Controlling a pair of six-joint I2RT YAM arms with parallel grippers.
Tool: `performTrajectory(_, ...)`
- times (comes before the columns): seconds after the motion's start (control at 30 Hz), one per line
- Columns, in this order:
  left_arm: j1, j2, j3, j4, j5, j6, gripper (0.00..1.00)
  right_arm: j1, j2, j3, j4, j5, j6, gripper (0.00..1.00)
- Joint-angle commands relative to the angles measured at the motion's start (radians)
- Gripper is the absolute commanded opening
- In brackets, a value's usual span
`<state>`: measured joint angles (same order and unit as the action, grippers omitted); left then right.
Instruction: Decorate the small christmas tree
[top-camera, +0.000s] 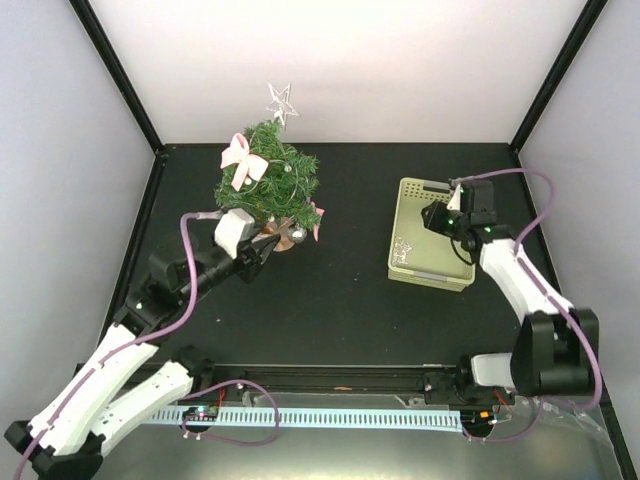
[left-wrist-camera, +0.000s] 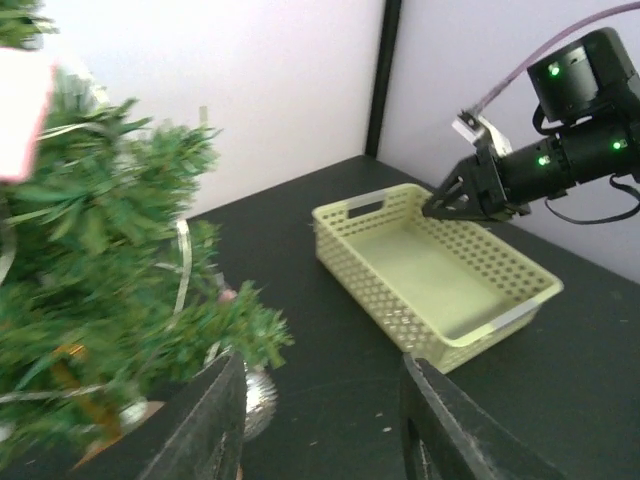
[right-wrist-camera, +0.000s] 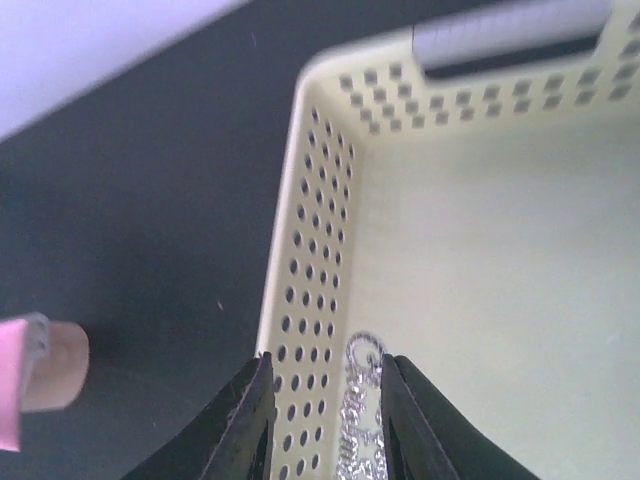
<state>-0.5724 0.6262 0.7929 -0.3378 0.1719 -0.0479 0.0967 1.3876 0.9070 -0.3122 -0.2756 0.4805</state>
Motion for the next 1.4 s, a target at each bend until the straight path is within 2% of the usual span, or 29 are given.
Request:
performTrajectory(0.0, -0.061, 0.126, 0.108, 0.039, 0.085, -0.068, 0.41, 0.003, -0.162, -0.062, 0.106, 0.179, -0.045, 0.33)
performTrajectory(0.03, -0.09, 0.163, 0.125, 0.051, 0.07, -0.076, 0.39, 0.003, -0.184, -0.074, 0.137, 0.173, -0.049, 0.75)
performTrajectory(0.07, -0.121, 0.199, 0.145, 0.063, 0.049, -0.081, 0.39, 0.003, -0.199, -0.089, 0.171, 0.164, -0.042, 0.97)
performTrajectory(0.1, -0.155, 0.239, 0.165, 0.072, 0.023, -0.084, 0.38, 0.002, -0.205, -0.098, 0.194, 0.156, -0.034, 1.0)
performTrajectory(0.17, -0.223, 0.327, 0.211, 0.085, -0.027, -0.082, 0.36, -0.003, -0.19, -0.093, 0.187, 0.126, -0.027, 1.0)
performTrajectory(0.23, -0.278, 0.432, 0.255, 0.095, -0.059, -0.081, 0.36, -0.02, -0.14, -0.052, 0.087, 0.167, 0.045, 1.0)
performTrajectory(0.37, -0.327, 0.595, 0.328, 0.138, -0.047, -0.116, 0.35, -0.11, 0.05, 0.047, -0.04, -0.063, 0.0, 1.0)
performTrajectory(0.43, -0.333, 0.664, 0.346, 0.171, -0.043, -0.137, 0.34, -0.115, 0.132, 0.109, -0.103, -0.089, -0.052, 1.0)
performTrajectory(0.63, -0.336, 0.829, 0.409, 0.216, -0.023, -0.166, 0.3, -0.117, 0.165, 0.09, -0.061, -0.185, -0.119, 1.0)
performTrajectory(0.73, -0.336, 0.857, 0.392, 0.307, 0.015, -0.185, 0.36, -0.118, 0.149, 0.069, -0.046, -0.215, -0.127, 1.0)
performTrajectory(0.83, -0.336, 0.872, 0.396, 0.34, 0.041, -0.187, 0.36, -0.116, 0.064, 0.017, 0.014, -0.138, -0.11, 1.0)
performTrajectory(1.0, -0.336, 0.895, 0.402, 0.351, 0.046, -0.18, 0.36, -0.049, -0.051, 0.068, -0.094, 0.186, -0.166, 1.0)
performTrajectory(1.1, -0.336, 0.912, 0.403, 0.349, 0.051, -0.168, 0.36, -0.015, -0.149, 0.033, -0.022, 0.323, -0.165, 1.0)
performTrajectory(1.13, -0.336, 0.916, 0.404, 0.345, 0.054, -0.164, 0.36, -0.015, -0.176, -0.002, 0.017, 0.353, -0.123, 1.0)
performTrajectory(1.2, -0.336, 0.923, 0.404, 0.345, 0.055, -0.156, 0.36, -0.022, -0.202, -0.043, -0.035, 0.515, 0.076, 1.0)
performTrajectory(1.27, -0.335, 0.934, 0.407, 0.347, 0.051, -0.152, 0.36, -0.039, -0.217, -0.057, -0.005, 0.419, 0.015, 0.99)
performTrajectory(1.3, -0.336, 0.942, 0.411, 0.347, 0.049, -0.15, 0.36, -0.039, -0.226, -0.075, 0.032, 0.378, -0.034, 0.9)
performTrajectory(1.37, -0.335, 0.966, 0.42, 0.346, 0.046, -0.155, 0.36, -0.039, -0.233, -0.091, 0.063, 0.312, -0.066, 0.89)
